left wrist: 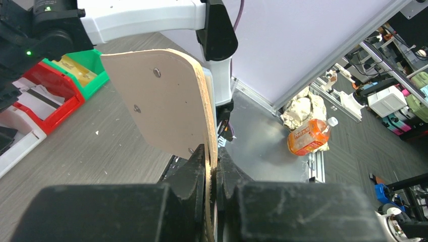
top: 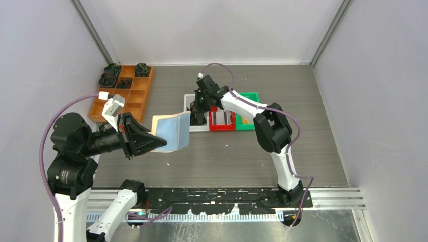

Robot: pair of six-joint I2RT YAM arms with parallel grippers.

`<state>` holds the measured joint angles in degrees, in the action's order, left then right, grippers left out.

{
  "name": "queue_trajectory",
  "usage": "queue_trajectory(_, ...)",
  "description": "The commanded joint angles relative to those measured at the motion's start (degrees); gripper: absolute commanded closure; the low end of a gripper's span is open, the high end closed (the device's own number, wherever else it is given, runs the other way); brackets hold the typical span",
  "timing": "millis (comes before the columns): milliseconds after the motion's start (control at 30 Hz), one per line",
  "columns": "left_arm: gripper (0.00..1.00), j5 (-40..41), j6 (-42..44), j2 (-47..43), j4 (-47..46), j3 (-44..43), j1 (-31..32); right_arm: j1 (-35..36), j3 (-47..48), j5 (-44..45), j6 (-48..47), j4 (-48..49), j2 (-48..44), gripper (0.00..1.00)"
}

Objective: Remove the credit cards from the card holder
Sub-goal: Place the credit card in the storage box.

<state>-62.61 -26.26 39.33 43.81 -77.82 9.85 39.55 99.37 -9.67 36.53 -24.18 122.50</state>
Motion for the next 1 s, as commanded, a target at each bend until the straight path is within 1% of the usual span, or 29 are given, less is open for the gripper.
queue_trajectory(0, 1.00, -0.7, 1.1, -0.7, -1.4, -2.4, -0.2, 1.3, 4.6, 4.3, -1.0, -3.6, 2.0, 0.99)
queue_trajectory(100, 1.00, -0.6, 1.1, -0.7, -1.6, -2.5, -0.1, 1.7, 5.7, 6.1, -1.1, -4.5, 3.3, 0.99)
queue_trajectory(267, 1.00, -0.7, 1.1, -1.0, -1.5, -2.4, -0.2, 1.8, 6.1, 6.2, -0.7, -4.0, 4.7, 0.99)
queue_trajectory(600, 1.00, -0.8, 1.5, -1.2, -1.4, -2.3, -0.2, 1.8, 4.9, 0.2, 1.5, 2.3, 5.8, 0.99)
queue_trajectory(667, 1.00, -0.8, 1.6, -1.2, -1.4, -2.3, -0.2, 1.8, 5.1, 0.2, 1.4, 2.1, 5.9, 0.93)
queue_trajectory(733, 1.00, -0.8, 1.5, -1.1, -1.4, -2.3, -0.2, 1.8, 5.7, 1.0, 1.2, 0.9, 6.1, 0.80)
queue_trajectory(800, 1.00, -0.7, 1.5, -1.0, -1.5, -2.2, -0.2, 1.8, 6.2, 1.6, 0.8, -0.4, 6.1, 0.69)
queue_trajectory(900, 1.00, -0.7, 1.5, -1.2, -1.5, -2.1, -0.1, 1.8, 4.7, 3.5, 0.4, -1.1, 3.1, 0.57)
queue_trajectory(967, 1.00, -0.8, 1.5, -1.1, -1.5, -1.9, -0.1, 1.8, 2.7, 4.9, 0.2, -0.2, -0.3, 0.52)
